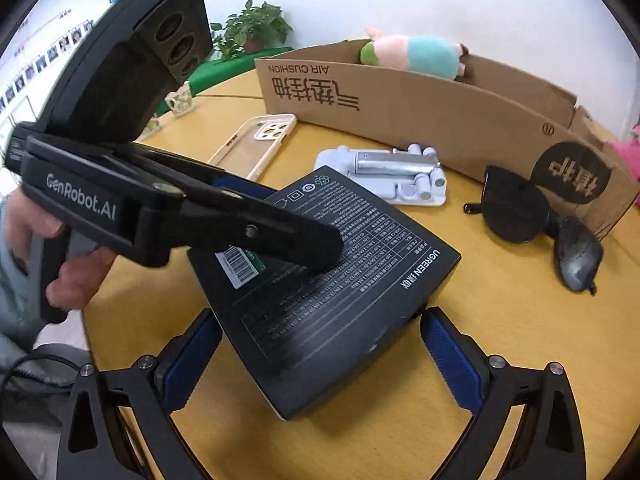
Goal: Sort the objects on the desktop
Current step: 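Move the left gripper to the black product box and grasp it, then lift the black box with the left gripper and carry it into the cardboard box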
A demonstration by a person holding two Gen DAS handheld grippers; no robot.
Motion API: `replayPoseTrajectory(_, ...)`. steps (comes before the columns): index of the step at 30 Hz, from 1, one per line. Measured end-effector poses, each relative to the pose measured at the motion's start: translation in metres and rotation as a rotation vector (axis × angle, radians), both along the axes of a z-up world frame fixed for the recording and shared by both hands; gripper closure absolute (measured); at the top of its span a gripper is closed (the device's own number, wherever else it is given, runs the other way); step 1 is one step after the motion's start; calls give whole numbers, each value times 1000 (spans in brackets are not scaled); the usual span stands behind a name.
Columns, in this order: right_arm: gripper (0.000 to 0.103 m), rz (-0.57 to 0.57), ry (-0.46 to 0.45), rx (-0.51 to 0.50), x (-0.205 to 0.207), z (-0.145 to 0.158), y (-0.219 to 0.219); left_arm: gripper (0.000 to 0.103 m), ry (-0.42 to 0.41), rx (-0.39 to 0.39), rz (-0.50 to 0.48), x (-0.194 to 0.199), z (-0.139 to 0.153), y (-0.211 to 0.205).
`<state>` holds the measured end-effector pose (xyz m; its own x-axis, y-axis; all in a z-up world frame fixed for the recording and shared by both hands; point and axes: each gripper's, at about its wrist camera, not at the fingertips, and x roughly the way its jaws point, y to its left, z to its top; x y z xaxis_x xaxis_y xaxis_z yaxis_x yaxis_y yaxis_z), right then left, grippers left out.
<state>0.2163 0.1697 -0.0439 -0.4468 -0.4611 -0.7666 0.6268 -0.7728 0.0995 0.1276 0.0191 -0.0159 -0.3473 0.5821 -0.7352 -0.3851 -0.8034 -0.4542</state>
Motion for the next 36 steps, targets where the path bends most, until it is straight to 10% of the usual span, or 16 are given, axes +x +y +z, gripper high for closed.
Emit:
replayPoseTrajectory(15,7,-33,175,-11,-17,57,-18,47,215,-17,77,-12,81,-15)
replayPoseTrajectory(36,7,-66,565,-28,-135,276,-3,47,695,26,68,-108,302,11)
